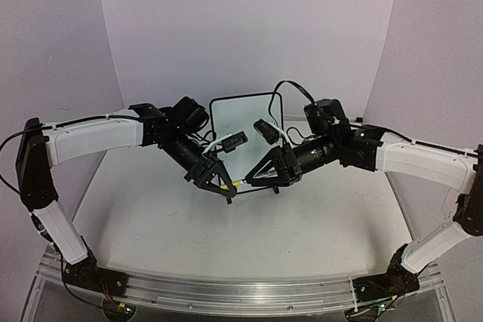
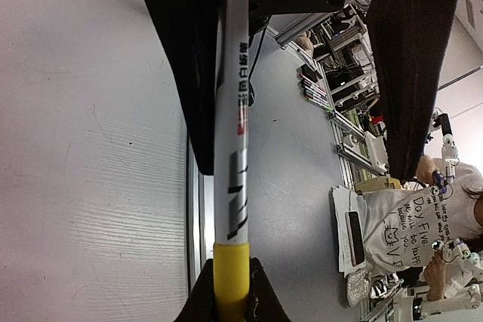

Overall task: Write a sentence on the whiteboard
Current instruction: Open the pen cap of the whiteboard marker.

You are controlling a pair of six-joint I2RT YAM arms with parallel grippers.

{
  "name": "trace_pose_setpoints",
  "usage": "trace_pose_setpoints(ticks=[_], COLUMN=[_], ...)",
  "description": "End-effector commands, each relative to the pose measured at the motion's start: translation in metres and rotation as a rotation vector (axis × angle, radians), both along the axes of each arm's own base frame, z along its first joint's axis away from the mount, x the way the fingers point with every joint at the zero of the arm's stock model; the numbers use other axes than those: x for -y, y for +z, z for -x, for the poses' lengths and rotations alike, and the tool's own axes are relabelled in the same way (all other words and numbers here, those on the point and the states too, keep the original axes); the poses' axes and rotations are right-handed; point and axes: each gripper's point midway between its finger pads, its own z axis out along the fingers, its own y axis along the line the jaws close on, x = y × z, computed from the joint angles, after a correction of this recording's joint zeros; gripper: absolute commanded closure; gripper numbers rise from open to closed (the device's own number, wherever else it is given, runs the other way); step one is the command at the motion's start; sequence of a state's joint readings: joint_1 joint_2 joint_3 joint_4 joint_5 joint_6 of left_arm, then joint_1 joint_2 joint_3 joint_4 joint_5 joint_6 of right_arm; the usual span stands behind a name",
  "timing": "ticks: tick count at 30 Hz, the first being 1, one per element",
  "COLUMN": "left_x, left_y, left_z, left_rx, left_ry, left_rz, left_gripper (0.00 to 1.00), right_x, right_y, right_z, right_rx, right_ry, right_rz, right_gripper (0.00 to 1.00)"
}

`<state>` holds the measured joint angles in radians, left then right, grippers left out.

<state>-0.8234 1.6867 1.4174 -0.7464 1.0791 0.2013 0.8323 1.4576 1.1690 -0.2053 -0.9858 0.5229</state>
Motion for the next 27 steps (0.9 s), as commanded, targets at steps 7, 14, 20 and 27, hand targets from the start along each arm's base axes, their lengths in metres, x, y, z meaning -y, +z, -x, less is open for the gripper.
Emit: trace_pose_setpoints(ticks=[7,14,20,27], left_x=[-0.004,-0.003,-0.003,-0.005], left_y=[0.008,0.003,0.001,0.006], left_z=[0.008,0.010,0.014,0.020], left_rx=[-0.018,-0.028,-0.033,-0.034], left_ry=[-0.038,-0.046,-0.059,-0.080], left_rz=[0.047,0.035,0.032,0.052], left_gripper=[1.00,1.00,1.00,1.00], right_x=[-0.008,-0.008,-0.008,0.004], right_y=[0.009,0.006,0.002,0.006], right_z=[-0.002,-0.006,-0.012,-0.020], right_rx=[0.028,0.033,0.057,0.115], right_ry=[0.014,-0.009,-0.044,-0.071], right_rz=[-0.022,-0.009,0.007,-0.013], right_gripper=[0.59,0.75,0.91,1.00])
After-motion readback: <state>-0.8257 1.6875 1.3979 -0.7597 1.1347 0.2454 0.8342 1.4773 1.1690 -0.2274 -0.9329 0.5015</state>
